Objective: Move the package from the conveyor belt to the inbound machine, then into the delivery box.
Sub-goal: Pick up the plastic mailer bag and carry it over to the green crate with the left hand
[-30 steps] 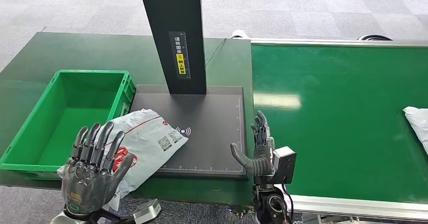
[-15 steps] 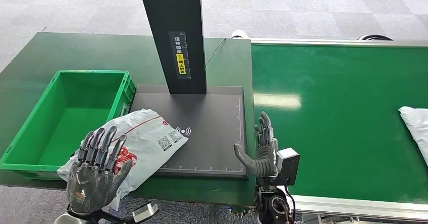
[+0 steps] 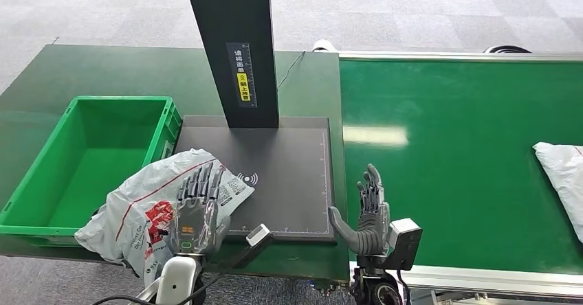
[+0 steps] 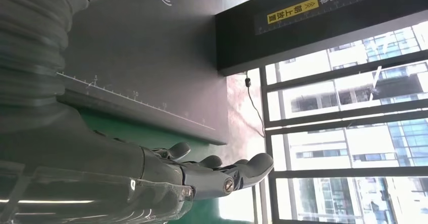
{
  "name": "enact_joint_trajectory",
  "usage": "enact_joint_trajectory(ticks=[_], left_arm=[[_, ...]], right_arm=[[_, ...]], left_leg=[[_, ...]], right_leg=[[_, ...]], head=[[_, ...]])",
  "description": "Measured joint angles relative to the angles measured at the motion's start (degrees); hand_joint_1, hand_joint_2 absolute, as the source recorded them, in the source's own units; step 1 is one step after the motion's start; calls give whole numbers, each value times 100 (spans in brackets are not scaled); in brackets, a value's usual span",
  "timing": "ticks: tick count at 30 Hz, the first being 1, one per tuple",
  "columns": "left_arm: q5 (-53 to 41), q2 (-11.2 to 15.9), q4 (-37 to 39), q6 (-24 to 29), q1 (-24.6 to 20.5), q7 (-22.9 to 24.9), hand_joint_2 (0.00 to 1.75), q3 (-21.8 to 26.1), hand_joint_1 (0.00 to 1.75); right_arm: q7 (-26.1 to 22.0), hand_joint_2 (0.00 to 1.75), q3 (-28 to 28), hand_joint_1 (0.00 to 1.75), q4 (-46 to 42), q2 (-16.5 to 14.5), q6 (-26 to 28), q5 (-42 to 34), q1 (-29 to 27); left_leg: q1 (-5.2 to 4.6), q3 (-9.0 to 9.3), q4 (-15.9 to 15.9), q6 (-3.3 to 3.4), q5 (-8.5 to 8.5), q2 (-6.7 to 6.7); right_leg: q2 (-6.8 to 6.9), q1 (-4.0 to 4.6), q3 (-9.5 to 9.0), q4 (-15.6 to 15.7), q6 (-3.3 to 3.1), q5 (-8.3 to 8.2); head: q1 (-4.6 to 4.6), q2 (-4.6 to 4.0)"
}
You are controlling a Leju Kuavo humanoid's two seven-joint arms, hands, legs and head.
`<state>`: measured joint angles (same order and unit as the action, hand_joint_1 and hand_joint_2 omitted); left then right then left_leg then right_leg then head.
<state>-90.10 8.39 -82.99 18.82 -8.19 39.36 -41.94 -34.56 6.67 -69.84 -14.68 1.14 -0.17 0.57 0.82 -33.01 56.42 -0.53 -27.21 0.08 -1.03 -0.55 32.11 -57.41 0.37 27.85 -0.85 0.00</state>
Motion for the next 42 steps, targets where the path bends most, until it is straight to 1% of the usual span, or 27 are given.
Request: enact_joint_trajectory(ticks=[3, 5, 7, 12, 19, 23, 27, 35, 42], left_arm=[[-1, 119, -138, -243, 256, -68, 175, -67, 0], [-2, 117, -164, -395, 433, -264, 175, -105, 0], [-2, 85, -153, -431, 551, -430, 175, -121, 0], [-2, 30, -100, -312, 677, -548, 175, -81, 0], [-2, 36, -116, -270, 716, -436, 175, -12, 0], [-2, 41, -129, -134, 703, -443, 175, 179, 0], [-2, 50, -166, -143, 710, -551, 175, 449, 0], [-2, -42, -48, -156, 720, -997, 175, 909, 0], [-2, -315, 419, -211, 500, -1661, 175, 1287, 0]], right_arm=[[39, 175, -45, 0, -51, -4, 7, 28, -12], [55, 175, -74, 0, -61, -10, 7, 44, -12], [58, 175, -92, 0, -61, -16, 7, 55, -12], [58, 175, -136, 0, -61, -30, 7, 68, -13], [75, 175, -180, 0, -61, -47, 7, 86, -12], [77, 175, -202, 0, -58, -51, 7, 87, -12], [77, 175, -211, 0, -58, -70, 7, 87, -11], [101, 175, -211, 0, -58, -104, 7, 87, -4], [150, 175, -212, 0, -58, -163, 3, 101, 5]], left_leg=[[2, 1, -1, 0, 0, -1], [1, 1, -1, 0, 0, -1], [-1, 1, 0, 0, 0, -1], [-3, 5, 0, 0, 0, -7], [-1, 5, 0, 0, 1, -8], [-1, 5, 0, 0, 1, -8], [-1, 5, 0, 0, 1, -8], [-1, 5, 0, 0, 1, -9], [-1, 11, 0, 0, 1, -12]], right_leg=[[0, 2, -1, 0, 0, 3], [0, 1, -3, 0, 1, 4], [2, -1, -3, 0, 1, 4], [7, -3, -8, 0, 3, 3], [9, -1, -8, 0, 2, 3], [9, -1, -9, 0, 2, 3], [9, -1, -10, 0, 2, 3], [10, -1, -10, 0, 2, 3], [14, -1, -17, 0, 2, 3]], head=[[2, 1], [3, 1], [3, 1], [2, 0], [2, 1], [2, 1], [2, 2], [2, 1], [2, 1]])
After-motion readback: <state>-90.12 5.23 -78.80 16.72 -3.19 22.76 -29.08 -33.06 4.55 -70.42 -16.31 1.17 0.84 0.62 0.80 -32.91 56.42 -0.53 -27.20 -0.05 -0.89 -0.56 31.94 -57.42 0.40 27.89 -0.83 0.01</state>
